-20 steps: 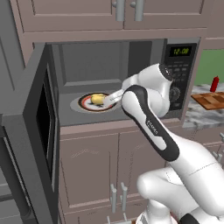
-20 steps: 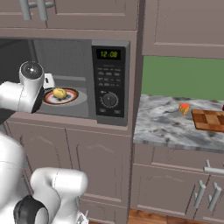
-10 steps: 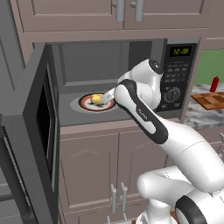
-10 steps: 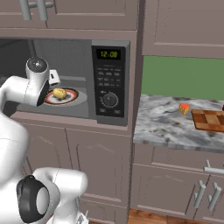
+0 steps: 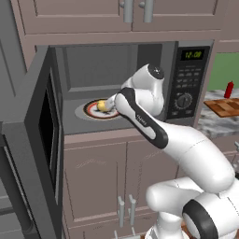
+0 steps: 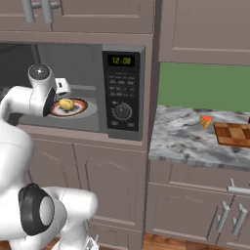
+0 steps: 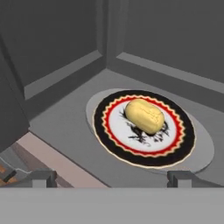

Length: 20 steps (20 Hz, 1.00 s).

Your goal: Retrieve the reheated potato from the microwave, then place the potato, cheese, and condiment on the cutting board.

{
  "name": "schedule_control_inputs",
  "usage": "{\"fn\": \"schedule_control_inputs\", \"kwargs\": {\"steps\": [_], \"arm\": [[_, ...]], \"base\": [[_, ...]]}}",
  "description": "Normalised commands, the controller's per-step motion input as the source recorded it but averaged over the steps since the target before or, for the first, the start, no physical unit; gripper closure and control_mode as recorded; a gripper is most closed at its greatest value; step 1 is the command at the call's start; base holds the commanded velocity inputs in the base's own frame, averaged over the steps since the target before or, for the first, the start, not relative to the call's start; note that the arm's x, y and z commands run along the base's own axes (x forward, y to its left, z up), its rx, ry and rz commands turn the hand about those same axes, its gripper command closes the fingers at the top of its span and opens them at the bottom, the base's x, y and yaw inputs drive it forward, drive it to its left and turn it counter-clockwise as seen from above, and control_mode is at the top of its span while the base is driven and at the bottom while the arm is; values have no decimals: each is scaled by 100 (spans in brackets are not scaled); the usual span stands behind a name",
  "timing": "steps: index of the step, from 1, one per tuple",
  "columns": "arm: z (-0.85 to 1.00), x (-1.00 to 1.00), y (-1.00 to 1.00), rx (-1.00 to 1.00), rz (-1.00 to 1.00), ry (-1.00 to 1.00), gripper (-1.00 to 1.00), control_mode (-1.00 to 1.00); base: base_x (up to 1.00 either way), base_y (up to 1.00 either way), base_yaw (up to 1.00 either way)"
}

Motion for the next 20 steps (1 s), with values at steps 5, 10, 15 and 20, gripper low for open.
{"fn": "schedule_control_inputs", "kwargs": {"steps": [5, 10, 15, 20], "arm": [[-17, 32, -8, 0, -7, 0, -100, -100], [-11, 39, -8, 0, 0, 0, -100, -100], [-6, 40, -4, 0, 8, 0, -100, -100], [-10, 24, 8, 0, 6, 0, -100, -100]], "base": [[0, 0, 0], [0, 0, 0], [0, 0, 0], [0, 0, 0]]}}
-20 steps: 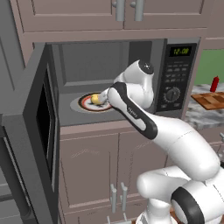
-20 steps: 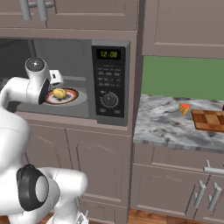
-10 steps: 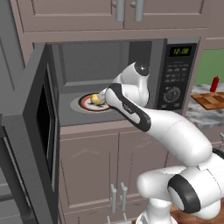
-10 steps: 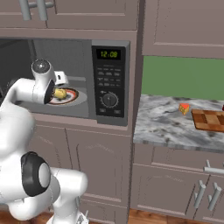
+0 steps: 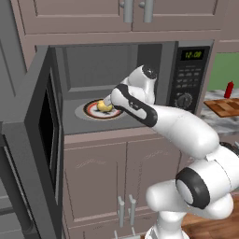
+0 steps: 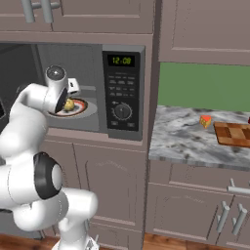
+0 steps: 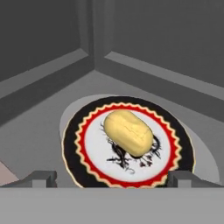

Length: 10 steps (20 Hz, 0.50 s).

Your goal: Retrieve the reheated potato from the microwave, then place the potato, cheese, and condiment on the cutting board.

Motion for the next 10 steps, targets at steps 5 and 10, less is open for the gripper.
{"fn": "schedule_control_inputs", "kwargs": {"steps": [5, 10], "arm": [[-17, 23, 4, 0, 5, 0, -100, -100], [-18, 30, 0, 0, 3, 0, -100, -100]], "base": [[0, 0, 0], [0, 0, 0]]}}
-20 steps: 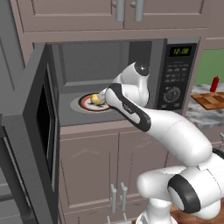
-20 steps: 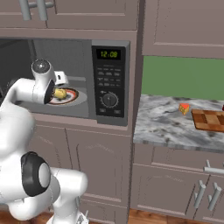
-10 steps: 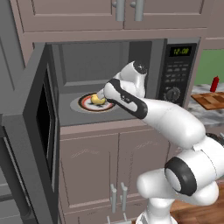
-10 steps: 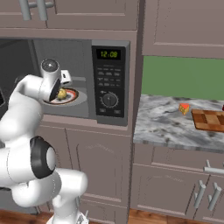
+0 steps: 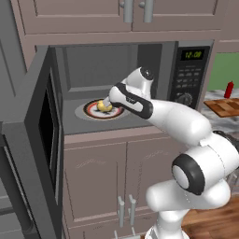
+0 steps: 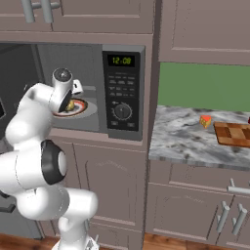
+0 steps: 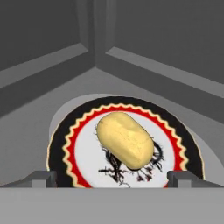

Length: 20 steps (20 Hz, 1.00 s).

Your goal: Retrieve the reheated potato from the microwave, then place the potato, cheese, and condiment on the cutting board.

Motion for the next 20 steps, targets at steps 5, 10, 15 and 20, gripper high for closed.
{"fn": "schedule_control_inputs", "kwargs": {"steps": [5, 10, 15, 20], "arm": [[-19, 15, 9, 0, 1, 0, -100, -100], [-12, 18, 10, 0, 0, 0, -100, -100], [-2, 16, 3, 0, 0, 2, -100, -100], [-1, 6, 0, 0, 0, 6, -100, -100]], "base": [[0, 0, 0], [0, 0, 0], [0, 0, 0], [0, 0, 0]]}}
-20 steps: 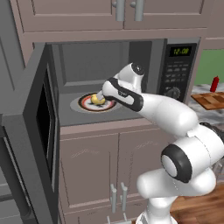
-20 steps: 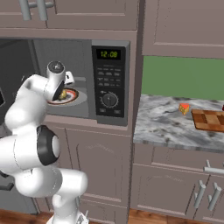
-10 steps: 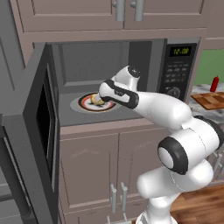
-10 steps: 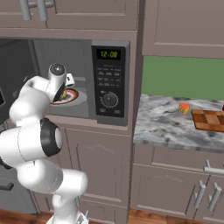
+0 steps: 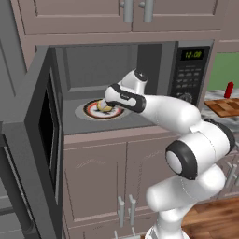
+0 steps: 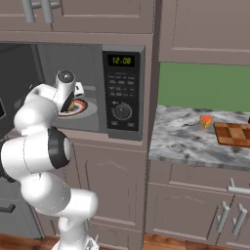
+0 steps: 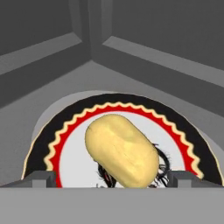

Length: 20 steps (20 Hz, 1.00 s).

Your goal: Retrieve the reheated potato from the microwave, then place the potato, cheese, and condiment on the cutting board.

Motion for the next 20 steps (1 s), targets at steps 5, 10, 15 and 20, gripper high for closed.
{"fn": "schedule_control_inputs", "kwargs": {"steps": [5, 10, 15, 20], "arm": [[-6, 9, 2, 0, 0, 4, -100, -100], [-10, 9, 2, 0, 0, 1, -100, -100], [-7, 9, 0, 0, 0, 0, -100, -100], [-5, 11, 0, 0, 3, 0, -100, -100]], "base": [[0, 0, 0], [0, 0, 0], [0, 0, 0], [0, 0, 0]]}}
